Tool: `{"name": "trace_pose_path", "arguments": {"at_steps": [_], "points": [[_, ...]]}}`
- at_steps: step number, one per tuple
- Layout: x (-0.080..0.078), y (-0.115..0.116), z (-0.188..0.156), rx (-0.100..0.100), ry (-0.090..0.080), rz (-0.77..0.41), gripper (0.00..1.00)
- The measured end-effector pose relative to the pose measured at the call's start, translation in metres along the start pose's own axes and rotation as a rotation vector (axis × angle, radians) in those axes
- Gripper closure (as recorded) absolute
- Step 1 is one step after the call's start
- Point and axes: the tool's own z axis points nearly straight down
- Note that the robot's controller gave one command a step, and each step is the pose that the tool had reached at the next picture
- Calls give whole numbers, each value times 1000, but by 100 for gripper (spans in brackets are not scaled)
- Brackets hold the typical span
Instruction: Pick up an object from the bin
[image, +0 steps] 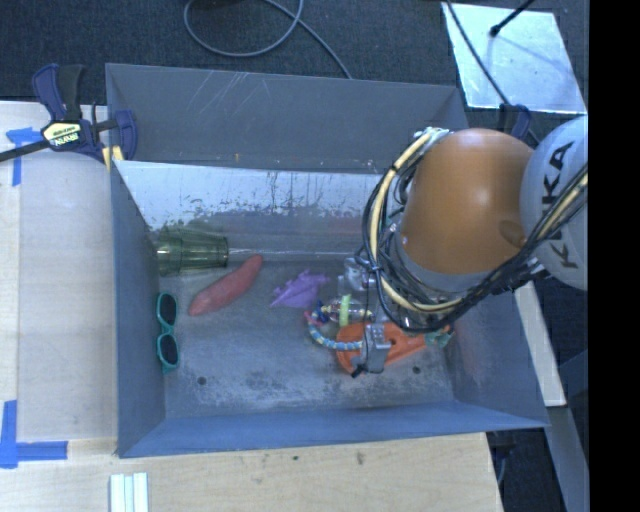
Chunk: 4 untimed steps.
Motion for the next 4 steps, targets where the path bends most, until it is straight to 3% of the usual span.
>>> {"name": "trace_pose_path", "arguments": {"at_steps": [1,2,3,4], "points": [[-2,0,-5,0,-9,2,0],[-15,-29,50,-1,-13,35,0],[-30,-38,77,-1,-6,218,0],[-72,-48,142,-1,-19,-10,100]]}}
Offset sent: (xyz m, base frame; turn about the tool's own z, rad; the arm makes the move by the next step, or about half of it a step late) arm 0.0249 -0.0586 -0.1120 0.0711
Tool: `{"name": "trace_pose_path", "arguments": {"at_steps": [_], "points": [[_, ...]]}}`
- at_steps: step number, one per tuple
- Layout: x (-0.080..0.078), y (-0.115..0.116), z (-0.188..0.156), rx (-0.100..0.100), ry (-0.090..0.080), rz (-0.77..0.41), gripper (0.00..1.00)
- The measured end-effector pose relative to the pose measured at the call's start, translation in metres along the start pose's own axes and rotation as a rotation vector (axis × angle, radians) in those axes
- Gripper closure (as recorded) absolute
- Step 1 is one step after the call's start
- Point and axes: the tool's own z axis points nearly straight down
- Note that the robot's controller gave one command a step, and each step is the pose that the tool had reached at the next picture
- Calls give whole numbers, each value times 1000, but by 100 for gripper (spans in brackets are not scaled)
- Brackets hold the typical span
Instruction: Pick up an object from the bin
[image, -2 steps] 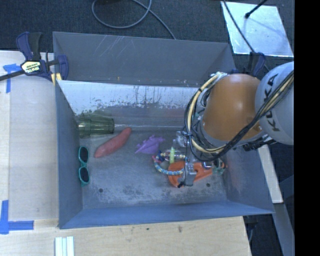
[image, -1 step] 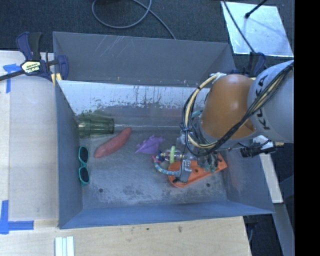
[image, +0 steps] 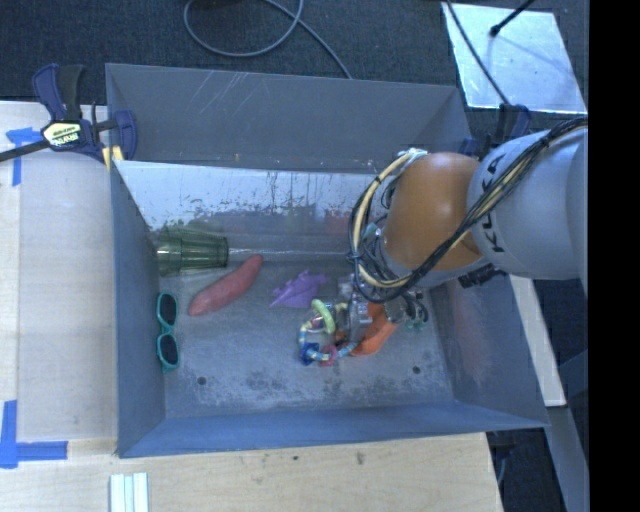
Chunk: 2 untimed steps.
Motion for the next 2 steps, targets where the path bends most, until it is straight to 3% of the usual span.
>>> {"name": "trace_pose_path", "arguments": {"at_steps": [1,2], "points": [[0,0,0,0,0,1,0],[0,0,0,0,0,2,100]]}}
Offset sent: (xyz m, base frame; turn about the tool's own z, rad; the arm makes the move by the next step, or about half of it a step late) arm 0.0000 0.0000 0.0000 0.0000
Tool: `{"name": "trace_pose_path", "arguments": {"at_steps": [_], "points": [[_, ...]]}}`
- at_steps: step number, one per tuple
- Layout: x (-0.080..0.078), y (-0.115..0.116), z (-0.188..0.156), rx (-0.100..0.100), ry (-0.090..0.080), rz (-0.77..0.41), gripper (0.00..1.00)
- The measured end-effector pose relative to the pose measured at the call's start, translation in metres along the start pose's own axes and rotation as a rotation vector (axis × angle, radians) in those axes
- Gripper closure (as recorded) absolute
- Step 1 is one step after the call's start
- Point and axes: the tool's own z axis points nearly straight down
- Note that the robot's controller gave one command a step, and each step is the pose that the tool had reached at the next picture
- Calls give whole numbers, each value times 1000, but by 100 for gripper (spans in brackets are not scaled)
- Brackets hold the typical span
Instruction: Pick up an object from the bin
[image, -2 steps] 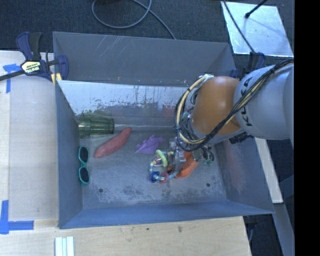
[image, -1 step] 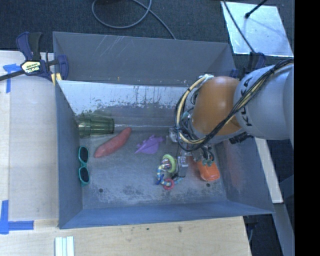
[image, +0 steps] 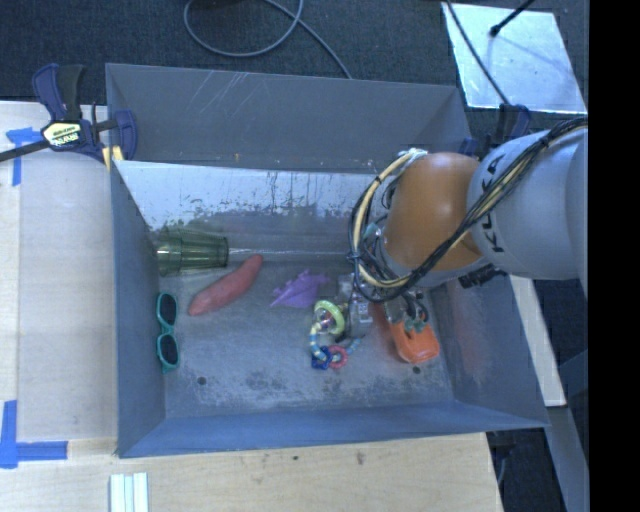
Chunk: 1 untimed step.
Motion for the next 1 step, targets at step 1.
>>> {"name": "trace_pose_path", "arguments": {"at_steps": [1], "points": [[0,0,0,0,0,0,100]]}}
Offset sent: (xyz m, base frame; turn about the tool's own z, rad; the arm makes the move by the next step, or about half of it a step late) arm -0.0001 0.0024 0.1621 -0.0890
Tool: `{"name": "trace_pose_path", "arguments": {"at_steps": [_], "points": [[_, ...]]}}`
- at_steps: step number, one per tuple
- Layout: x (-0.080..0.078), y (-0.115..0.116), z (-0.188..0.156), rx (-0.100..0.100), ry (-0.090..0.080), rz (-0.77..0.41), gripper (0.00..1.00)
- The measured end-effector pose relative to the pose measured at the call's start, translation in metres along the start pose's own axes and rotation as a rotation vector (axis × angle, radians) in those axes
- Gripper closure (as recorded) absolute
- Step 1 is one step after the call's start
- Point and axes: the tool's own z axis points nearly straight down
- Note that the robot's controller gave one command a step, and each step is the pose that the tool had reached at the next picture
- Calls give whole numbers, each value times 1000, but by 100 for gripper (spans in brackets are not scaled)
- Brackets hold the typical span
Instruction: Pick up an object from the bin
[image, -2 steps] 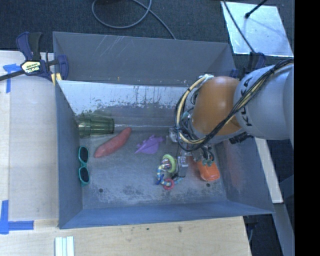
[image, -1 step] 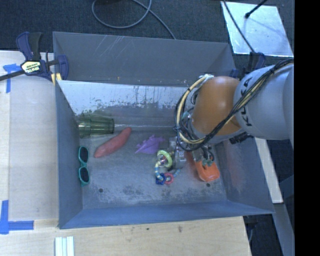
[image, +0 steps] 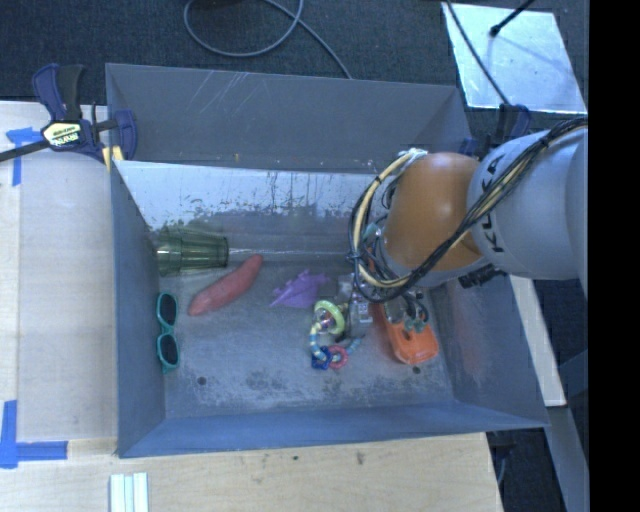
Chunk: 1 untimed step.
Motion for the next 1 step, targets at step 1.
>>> {"name": "trace_pose_path", "arguments": {"at_steps": [1], "points": [[3,1,-33,0,11,-21,100]]}}
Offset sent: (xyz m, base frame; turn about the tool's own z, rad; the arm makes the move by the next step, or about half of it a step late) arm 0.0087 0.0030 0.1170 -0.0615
